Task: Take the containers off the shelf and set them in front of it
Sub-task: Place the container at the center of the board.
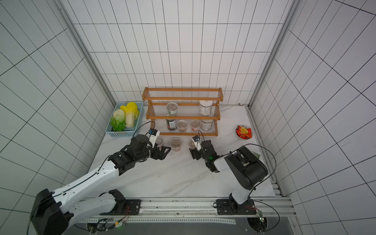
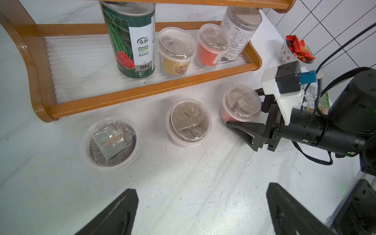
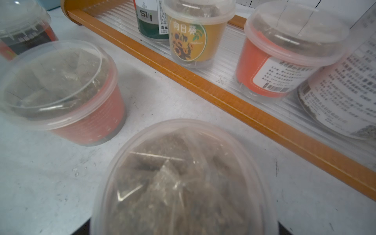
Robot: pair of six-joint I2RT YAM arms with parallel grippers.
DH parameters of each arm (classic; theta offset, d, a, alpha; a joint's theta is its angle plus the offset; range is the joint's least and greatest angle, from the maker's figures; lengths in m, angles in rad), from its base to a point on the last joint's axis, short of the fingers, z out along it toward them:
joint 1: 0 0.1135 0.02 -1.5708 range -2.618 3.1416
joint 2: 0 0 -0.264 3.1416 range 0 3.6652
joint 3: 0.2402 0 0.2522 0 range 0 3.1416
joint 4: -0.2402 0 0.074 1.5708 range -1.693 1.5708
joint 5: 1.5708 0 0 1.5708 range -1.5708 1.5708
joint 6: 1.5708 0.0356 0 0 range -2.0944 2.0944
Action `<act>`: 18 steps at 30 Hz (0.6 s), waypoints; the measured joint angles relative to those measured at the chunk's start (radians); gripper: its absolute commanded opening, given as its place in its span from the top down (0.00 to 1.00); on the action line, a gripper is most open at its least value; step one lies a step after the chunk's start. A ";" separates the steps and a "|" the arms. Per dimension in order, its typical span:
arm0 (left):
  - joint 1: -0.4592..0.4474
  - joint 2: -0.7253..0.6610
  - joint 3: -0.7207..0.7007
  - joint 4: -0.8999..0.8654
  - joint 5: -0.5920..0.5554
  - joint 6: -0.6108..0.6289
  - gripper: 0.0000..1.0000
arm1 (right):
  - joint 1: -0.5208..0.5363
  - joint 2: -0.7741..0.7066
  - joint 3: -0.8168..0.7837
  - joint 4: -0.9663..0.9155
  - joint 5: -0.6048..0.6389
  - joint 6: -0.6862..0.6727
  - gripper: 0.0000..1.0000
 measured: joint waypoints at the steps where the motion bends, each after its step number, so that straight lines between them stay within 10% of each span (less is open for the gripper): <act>1: 0.000 0.000 0.000 0.000 0.000 0.000 0.03 | 0.000 0.000 -0.001 0.000 0.004 -0.002 0.11; 18: 0.000 0.004 0.000 0.000 -0.003 0.000 0.03 | 0.000 -0.204 -0.072 -0.073 0.031 0.004 0.01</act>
